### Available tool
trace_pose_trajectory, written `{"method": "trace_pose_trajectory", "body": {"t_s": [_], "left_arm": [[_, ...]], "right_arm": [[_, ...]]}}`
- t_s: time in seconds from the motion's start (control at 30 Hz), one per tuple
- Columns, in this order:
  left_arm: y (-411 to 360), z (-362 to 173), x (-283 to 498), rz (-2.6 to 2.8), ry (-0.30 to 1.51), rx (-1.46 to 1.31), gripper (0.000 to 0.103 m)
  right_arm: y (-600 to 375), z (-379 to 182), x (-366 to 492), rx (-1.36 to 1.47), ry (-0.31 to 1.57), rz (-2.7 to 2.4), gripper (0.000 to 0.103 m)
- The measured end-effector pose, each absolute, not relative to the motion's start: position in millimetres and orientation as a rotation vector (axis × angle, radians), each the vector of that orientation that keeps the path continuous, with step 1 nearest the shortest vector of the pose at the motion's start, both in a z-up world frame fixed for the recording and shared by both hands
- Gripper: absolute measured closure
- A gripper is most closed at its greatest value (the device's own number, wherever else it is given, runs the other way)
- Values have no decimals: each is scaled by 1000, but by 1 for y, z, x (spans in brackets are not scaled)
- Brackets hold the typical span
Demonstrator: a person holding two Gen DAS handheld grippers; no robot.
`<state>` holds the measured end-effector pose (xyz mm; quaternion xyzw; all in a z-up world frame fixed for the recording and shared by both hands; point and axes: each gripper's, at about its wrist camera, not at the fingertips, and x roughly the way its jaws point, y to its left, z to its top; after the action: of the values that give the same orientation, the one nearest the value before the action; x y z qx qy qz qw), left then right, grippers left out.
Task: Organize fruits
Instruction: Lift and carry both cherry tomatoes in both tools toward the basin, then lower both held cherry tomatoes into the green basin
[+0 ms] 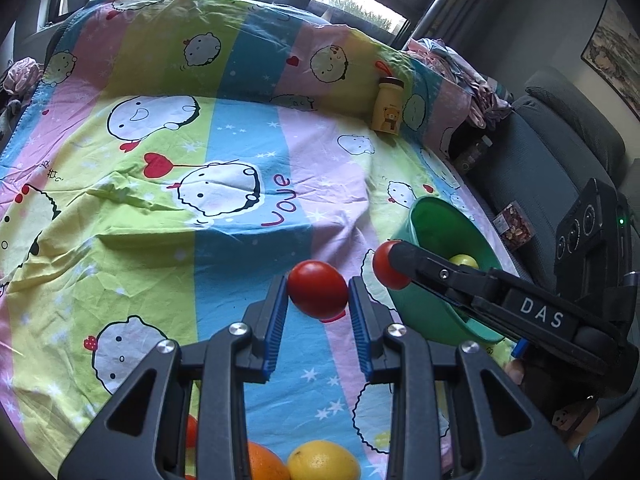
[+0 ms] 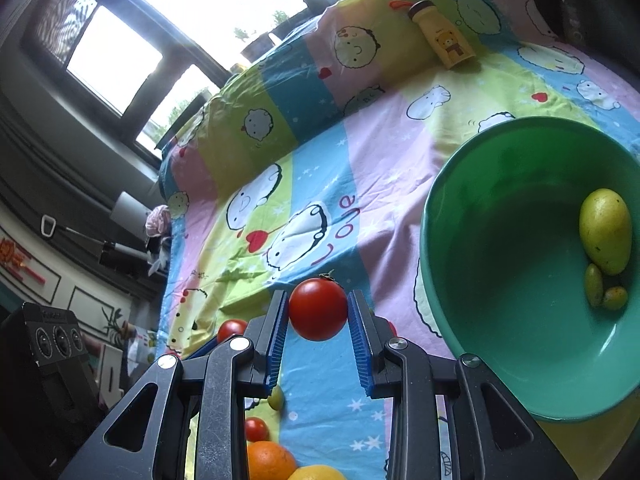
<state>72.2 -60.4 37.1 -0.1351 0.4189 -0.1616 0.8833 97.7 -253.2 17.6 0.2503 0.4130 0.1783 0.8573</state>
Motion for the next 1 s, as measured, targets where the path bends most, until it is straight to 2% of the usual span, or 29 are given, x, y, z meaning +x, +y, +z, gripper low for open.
{"method": "trace_pose_trajectory", "body": {"t_s": [1.0], "left_arm": [[-158, 43, 104, -478, 899, -193, 73]], "right_arm": [[-351, 18, 90, 688, 745, 139, 71]]}}
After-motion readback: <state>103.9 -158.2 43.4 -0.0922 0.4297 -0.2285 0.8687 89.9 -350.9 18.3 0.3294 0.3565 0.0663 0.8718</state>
